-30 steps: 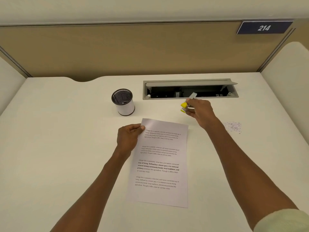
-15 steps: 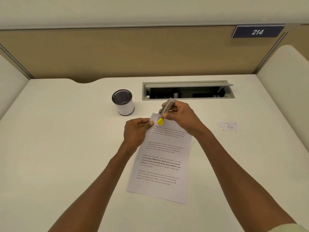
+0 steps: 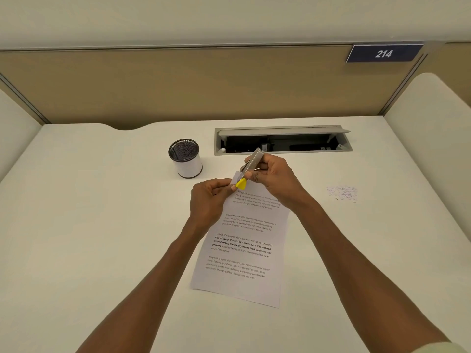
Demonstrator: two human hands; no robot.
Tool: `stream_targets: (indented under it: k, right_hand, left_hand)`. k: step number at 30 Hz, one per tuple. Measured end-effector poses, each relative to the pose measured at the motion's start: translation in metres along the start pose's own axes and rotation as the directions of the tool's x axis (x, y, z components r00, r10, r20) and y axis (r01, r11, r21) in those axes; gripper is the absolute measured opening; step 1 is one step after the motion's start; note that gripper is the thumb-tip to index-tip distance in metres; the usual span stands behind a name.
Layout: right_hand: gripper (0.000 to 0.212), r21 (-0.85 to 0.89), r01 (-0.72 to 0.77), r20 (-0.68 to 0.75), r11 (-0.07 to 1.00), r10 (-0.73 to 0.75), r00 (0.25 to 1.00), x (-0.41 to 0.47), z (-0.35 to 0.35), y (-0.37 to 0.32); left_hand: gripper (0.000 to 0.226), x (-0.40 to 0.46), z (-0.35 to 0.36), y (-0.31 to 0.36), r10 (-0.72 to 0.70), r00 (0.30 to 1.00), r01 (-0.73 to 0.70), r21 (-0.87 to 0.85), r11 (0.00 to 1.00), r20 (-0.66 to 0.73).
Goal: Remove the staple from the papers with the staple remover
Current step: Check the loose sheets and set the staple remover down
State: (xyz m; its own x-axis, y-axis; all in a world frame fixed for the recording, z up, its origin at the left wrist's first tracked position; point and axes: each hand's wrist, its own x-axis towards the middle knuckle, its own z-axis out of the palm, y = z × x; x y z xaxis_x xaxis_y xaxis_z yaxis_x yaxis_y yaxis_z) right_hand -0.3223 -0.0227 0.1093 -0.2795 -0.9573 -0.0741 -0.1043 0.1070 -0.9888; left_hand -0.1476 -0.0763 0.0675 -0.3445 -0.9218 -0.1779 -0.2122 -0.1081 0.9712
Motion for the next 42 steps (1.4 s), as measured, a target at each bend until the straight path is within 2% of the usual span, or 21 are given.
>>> stream_targets:
  k: [11, 20, 30, 33, 35, 39, 42]
  right_hand:
    - [0.025, 0.005, -0.019, -0.022, 1.0, 0.019, 1.0, 0.002, 0.005, 0.0]
    - [0.023, -0.08, -0.051, -0.132, 0.996, 0.04, 0.99, 0.008, 0.012, 0.009]
    - [0.033, 0.031, -0.091, 0.049, 0.995, 0.089, 0.995, 0.01, 0.003, 0.01]
    - [0.025, 0.093, -0.123, 0.014, 0.988, 0.123, 0.992, 0.016, -0.003, 0.006]
    - [0.021, 0.116, -0.158, -0.067, 0.98, 0.167, 0.984, 0.023, -0.012, 0.006]
    - [0.03, -0.185, -0.259, -0.331, 0.948, 0.188, 0.925, 0.041, -0.036, 0.021]
    - [0.03, -0.47, -0.398, -0.447, 0.788, 0.176, 0.877, 0.049, -0.047, 0.037]
  left_hand:
    - [0.012, -0.002, -0.002, 0.002, 0.053, 0.999, -0.053, 0.036, 0.998, 0.008]
    - [0.011, -0.003, -0.002, 0.001, 0.05, 0.999, -0.051, 0.048, 0.998, 0.02]
    - [0.012, 0.0, -0.013, -0.011, -0.04, 0.996, 0.036, 0.059, 0.998, 0.077]
    - [0.011, -0.003, -0.019, -0.014, -0.053, 0.996, 0.048, 0.067, 0.997, 0.075]
    - [0.011, -0.004, -0.025, -0.016, -0.057, 0.997, 0.054, 0.054, 0.997, 0.059]
    - [0.015, -0.002, -0.038, -0.02, -0.044, 0.999, 0.043, 0.025, 0.999, 0.02]
    - [0.019, 0.0, -0.046, -0.019, -0.033, 0.999, 0.033, -0.006, 0.999, 0.022]
